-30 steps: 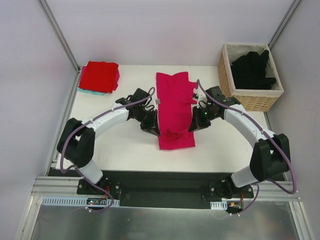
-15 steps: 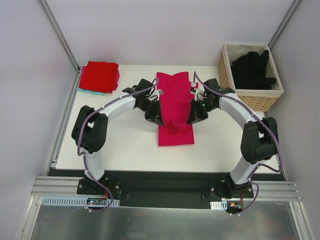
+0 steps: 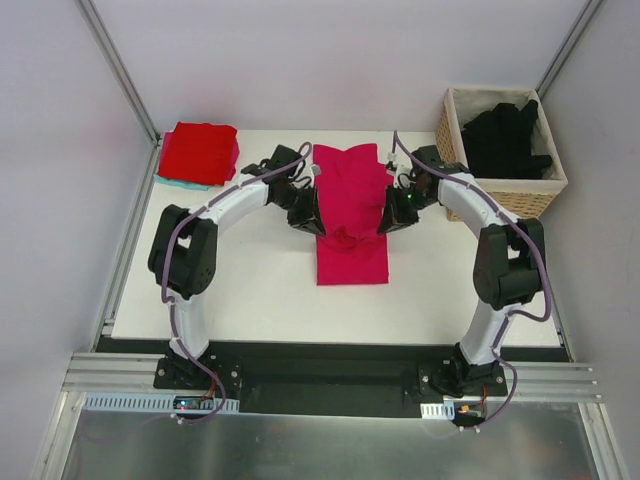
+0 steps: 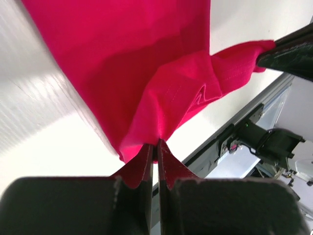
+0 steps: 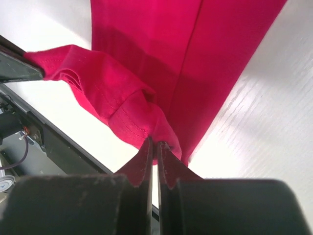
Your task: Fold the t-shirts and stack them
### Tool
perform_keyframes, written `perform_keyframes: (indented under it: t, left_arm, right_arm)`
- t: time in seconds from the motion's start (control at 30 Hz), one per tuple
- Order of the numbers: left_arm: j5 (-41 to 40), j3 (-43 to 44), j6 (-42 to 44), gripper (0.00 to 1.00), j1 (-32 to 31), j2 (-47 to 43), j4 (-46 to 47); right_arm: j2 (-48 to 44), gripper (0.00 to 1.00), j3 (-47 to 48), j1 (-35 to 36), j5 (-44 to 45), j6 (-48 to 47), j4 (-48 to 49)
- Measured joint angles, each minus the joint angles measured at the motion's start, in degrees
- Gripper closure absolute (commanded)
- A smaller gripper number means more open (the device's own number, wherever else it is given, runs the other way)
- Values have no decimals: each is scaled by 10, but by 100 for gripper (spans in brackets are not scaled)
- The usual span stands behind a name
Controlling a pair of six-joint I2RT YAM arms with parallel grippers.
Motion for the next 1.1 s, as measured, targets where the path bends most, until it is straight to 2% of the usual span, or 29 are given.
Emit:
perform_keyframes:
  t: [0.33,0.7,0.83,0.87,0.97,1.1]
  left_arm:
    - [0,70,2,100,30,84,1]
    - [5,71,2,100,30,95,0]
    - [5,71,0,88,30,95,0]
    - [5,71,-1,82,30,95,0]
    - [2,71,-3,75,30,95,0]
    - [-19,76,-4,71,30,95,0]
  right_arm:
    - [66,99,57,0,1,0,7]
    - [110,99,99,-4,10,4,11]
    - [124,99,103,-4,16,10,13]
    - [127,87,105,-4,22,13,13]
    - [130,69,107,-4,38,20,15]
    - [129,63,103,-5,71,31,42]
